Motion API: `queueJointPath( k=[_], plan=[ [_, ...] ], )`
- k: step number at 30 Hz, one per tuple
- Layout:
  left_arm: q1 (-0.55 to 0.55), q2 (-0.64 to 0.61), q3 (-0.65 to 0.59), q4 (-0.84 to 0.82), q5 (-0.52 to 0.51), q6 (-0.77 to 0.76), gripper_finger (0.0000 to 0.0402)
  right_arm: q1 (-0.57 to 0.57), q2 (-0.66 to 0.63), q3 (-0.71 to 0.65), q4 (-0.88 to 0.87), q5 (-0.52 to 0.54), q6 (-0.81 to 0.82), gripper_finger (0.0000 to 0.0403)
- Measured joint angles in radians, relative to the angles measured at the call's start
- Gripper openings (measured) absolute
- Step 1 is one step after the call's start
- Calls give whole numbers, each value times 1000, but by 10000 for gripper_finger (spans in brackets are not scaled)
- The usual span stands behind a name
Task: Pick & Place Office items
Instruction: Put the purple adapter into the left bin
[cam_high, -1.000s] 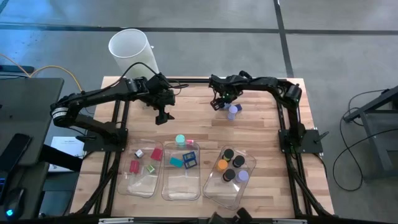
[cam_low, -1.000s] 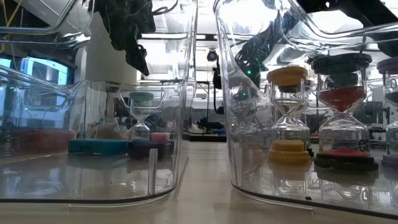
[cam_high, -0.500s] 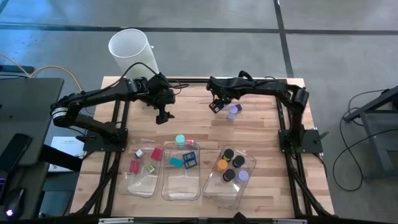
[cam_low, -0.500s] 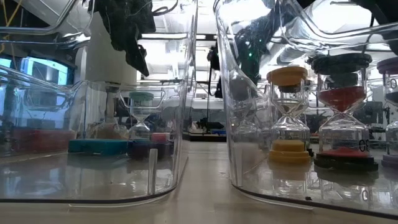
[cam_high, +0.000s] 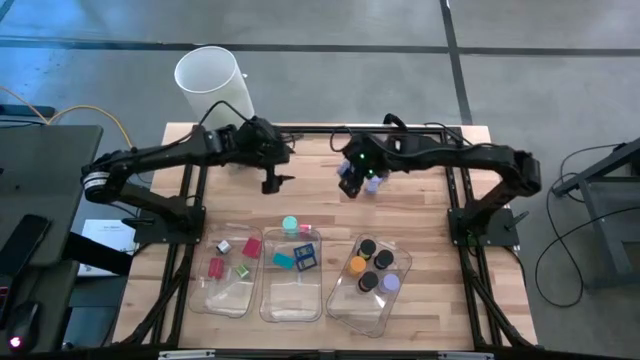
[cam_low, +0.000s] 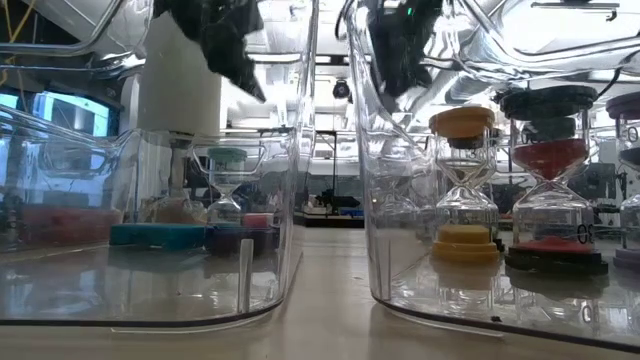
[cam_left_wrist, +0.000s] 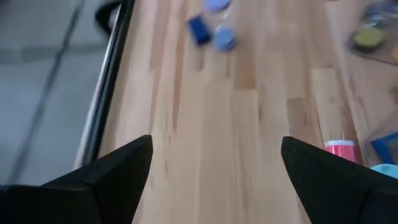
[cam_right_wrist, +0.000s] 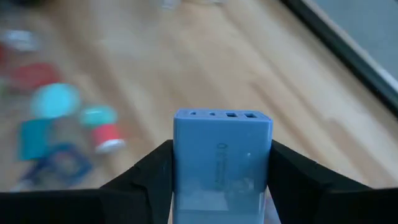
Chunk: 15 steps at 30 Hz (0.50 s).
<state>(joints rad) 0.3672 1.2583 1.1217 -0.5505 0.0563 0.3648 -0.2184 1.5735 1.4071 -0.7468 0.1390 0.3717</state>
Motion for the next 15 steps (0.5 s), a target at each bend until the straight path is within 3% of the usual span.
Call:
queueJointPath(
  k=[9, 15],
  plan=[
    [-178, 28, 1, 155, -24, 361, 348, 122, 4, 0, 136, -212, 29, 197],
    [-292, 62, 1, 169, -113, 520, 348, 159, 8, -1, 201, -232, 24, 197]
  ],
)
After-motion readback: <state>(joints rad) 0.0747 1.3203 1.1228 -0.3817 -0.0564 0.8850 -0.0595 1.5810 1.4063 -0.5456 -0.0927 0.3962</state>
